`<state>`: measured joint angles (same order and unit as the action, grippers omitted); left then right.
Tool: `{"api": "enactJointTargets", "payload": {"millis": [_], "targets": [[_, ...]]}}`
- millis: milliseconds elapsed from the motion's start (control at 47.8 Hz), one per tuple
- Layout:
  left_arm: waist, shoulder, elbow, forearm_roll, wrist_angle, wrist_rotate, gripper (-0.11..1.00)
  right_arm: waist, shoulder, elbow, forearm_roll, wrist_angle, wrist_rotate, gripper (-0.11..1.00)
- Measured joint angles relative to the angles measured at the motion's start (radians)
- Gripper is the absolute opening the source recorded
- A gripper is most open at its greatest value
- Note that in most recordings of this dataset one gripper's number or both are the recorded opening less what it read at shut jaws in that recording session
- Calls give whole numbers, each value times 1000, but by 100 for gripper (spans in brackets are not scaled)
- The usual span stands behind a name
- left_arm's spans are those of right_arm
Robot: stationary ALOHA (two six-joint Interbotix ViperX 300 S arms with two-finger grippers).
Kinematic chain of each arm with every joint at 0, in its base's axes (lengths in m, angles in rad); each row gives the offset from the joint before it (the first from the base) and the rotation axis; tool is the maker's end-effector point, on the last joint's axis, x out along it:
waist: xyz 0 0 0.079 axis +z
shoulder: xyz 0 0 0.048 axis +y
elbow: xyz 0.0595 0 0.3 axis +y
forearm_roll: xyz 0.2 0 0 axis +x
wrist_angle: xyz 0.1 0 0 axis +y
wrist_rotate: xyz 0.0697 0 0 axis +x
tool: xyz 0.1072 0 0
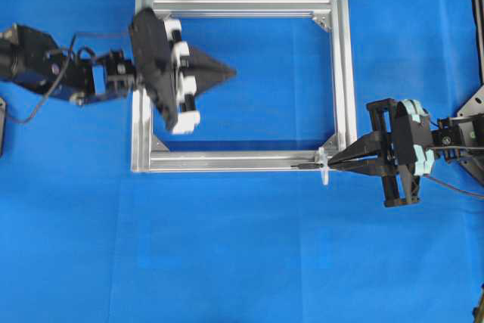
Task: Insert the wire through the string loop located on the right side.
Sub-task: 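Move the left gripper to the plug and close it on the plug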
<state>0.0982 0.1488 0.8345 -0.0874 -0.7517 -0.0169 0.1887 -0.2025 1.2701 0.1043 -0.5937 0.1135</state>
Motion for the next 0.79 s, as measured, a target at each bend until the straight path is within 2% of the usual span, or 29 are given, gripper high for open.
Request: {"api": "enactJointTargets", "payload": {"millis": [460,794], "targets": [[-227,0,2,0,0,-46,0,0,0,0,0,0,0,-4],[-250,0,-12,0,5,-67,0,0,0,0,0,0,0,-4]]}}
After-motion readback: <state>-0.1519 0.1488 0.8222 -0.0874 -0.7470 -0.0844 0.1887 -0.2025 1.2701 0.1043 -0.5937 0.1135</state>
